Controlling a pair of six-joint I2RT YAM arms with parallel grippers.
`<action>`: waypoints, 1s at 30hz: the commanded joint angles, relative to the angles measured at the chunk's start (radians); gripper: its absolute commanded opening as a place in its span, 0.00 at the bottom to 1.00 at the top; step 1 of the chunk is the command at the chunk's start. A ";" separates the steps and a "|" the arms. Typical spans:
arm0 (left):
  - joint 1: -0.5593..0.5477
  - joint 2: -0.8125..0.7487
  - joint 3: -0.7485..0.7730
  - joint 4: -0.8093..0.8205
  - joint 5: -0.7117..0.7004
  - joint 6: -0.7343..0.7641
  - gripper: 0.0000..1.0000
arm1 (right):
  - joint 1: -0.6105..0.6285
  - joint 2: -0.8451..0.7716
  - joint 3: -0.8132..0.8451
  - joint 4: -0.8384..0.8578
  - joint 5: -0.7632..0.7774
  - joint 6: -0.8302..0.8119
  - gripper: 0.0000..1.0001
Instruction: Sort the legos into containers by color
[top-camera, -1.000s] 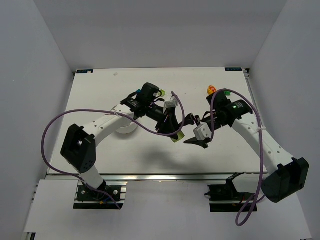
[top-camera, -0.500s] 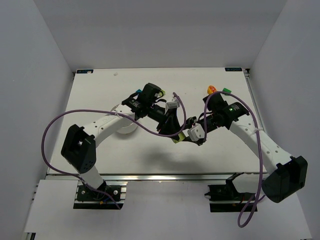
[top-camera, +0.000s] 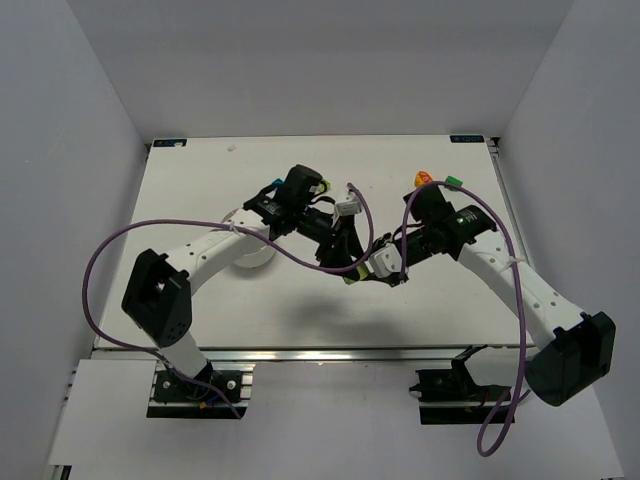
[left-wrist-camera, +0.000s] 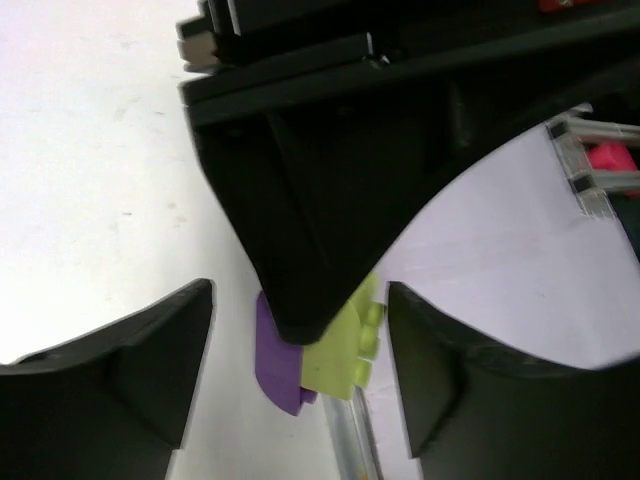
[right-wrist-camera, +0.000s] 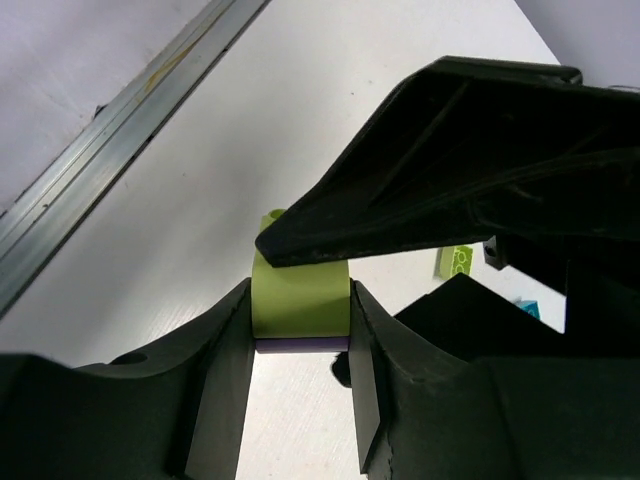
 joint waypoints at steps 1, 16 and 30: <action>0.006 -0.108 0.006 0.089 -0.105 -0.027 0.82 | 0.001 -0.047 0.003 0.088 -0.022 0.169 0.11; 0.016 -0.466 -0.284 0.409 -0.846 -0.305 0.97 | -0.074 -0.178 -0.139 0.539 0.116 1.086 0.06; 0.006 -0.739 -0.734 0.994 -0.941 -0.475 0.98 | -0.206 -0.041 -0.050 1.039 -0.014 2.053 0.02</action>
